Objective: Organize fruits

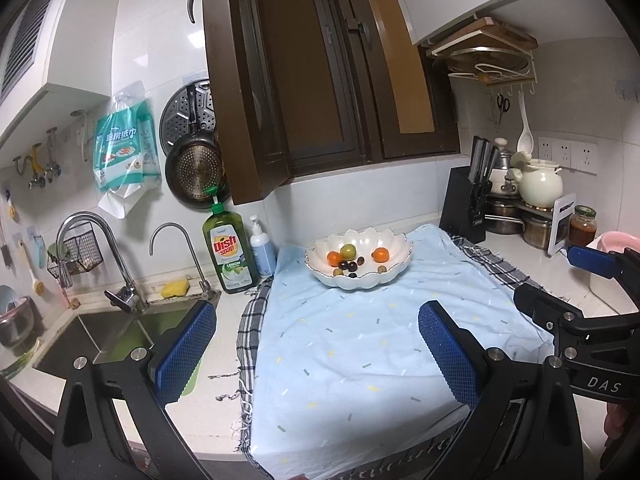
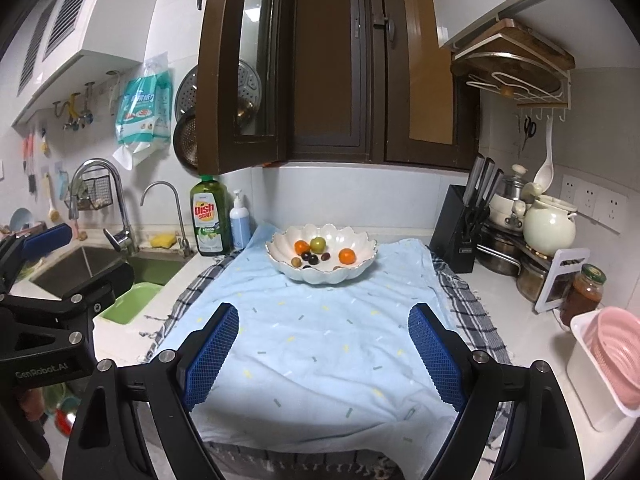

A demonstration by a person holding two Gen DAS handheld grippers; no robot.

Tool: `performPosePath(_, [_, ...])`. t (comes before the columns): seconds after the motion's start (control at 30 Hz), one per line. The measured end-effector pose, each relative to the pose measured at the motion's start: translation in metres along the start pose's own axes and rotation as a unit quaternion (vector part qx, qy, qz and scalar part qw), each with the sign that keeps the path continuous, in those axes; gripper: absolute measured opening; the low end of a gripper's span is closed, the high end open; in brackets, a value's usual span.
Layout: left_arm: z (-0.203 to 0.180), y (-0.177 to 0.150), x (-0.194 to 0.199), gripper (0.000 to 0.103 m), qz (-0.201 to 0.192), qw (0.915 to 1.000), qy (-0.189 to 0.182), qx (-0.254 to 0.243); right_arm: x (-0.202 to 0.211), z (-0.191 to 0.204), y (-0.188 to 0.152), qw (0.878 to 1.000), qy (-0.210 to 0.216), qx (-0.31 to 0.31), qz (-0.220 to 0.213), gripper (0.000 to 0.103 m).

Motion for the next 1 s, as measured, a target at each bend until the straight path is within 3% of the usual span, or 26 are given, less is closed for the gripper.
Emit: performPosePath(1.0, [-0.007, 0.005, 0.019, 0.103, -0.019, 0.9998, -0.008, -0.005, 0.023, 0.0, -0.001, 1.0, -0.006, 0.008, -0.021, 0.088])
Point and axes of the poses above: each gripper's, at about its wrist camera, not at the fingertips, and x roughly against the way its jaws point, z to its left, y to its top, the point moved 1 cm from there along -x, roughly the way its jaws point, and after that the axes turned 4 degrees about y, right-handed, at the moved point
